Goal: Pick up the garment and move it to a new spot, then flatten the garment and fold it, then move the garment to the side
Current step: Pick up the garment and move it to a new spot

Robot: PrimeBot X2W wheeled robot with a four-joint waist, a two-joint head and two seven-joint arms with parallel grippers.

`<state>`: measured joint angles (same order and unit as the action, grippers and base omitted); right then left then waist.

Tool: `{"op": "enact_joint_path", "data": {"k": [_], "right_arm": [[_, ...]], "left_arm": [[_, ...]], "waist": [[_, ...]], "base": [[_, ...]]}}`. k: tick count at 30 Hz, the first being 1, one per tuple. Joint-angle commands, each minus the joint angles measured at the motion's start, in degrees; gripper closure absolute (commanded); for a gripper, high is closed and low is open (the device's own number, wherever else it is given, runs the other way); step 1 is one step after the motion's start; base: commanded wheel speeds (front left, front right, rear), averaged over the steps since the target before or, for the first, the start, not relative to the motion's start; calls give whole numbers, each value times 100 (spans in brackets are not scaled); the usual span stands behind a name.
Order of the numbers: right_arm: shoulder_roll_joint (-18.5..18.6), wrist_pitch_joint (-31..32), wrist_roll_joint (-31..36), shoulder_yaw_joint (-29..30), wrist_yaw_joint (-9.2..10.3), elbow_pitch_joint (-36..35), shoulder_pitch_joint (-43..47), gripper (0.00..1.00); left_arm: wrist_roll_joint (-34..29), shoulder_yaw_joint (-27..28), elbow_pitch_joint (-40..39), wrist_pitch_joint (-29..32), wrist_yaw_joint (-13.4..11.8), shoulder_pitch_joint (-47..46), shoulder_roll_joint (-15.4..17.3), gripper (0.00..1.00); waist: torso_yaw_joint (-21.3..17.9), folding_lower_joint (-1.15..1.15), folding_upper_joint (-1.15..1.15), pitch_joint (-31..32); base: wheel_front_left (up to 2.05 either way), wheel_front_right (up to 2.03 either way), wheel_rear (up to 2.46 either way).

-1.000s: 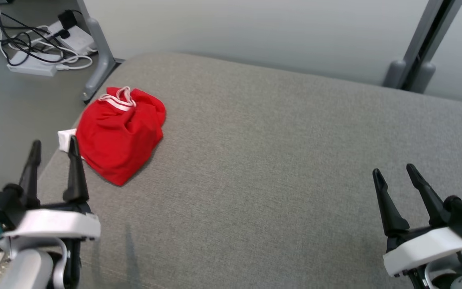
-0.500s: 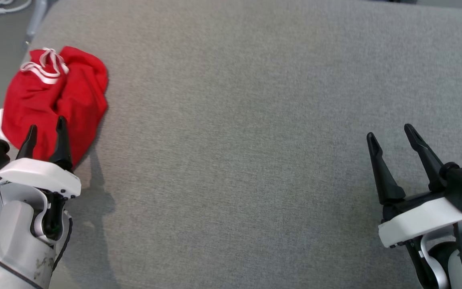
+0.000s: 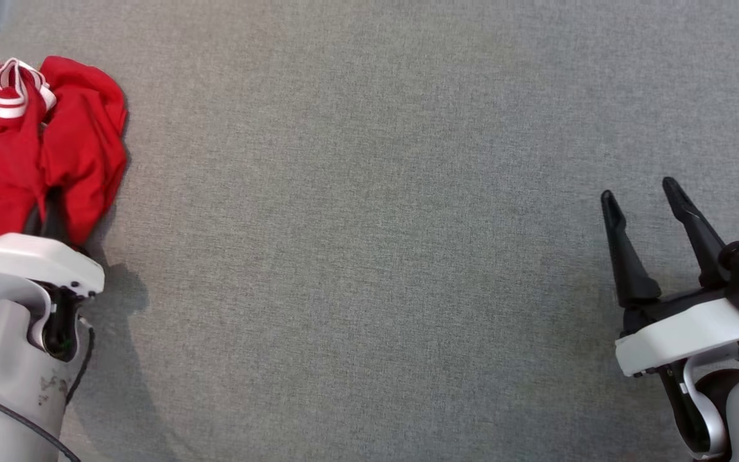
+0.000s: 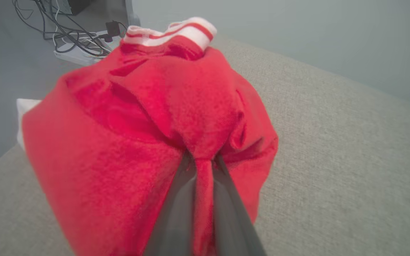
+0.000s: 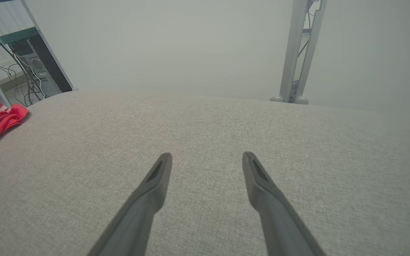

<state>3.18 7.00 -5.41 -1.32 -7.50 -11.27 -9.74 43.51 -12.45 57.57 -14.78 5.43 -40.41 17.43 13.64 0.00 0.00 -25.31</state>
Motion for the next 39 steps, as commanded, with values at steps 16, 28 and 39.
{"op": "enact_joint_path", "data": {"k": [16, 28, 39], "right_arm": [[-15, -471, -289, 112, 2, 442, 486, 0], [-15, -687, -448, 72, 2, 484, 847, 0], [-14, -842, -419, -108, 2, 325, 667, 0]], "left_arm": [[-1543, 1337, -3344, -48, -862, 1957, 90, 100], [-1840, 1121, -5688, 543, -1554, 3684, -66, 100], [-2016, 604, -6404, 971, -1546, 3615, -163, 100]], "waist": [[-340, 0, 0, 1384], [-884, 0, 0, 2050], [-1696, 0, 0, 1978]], "base": [[0, 0, 0], [0, 0, 0], [0, 0, 0]]}}
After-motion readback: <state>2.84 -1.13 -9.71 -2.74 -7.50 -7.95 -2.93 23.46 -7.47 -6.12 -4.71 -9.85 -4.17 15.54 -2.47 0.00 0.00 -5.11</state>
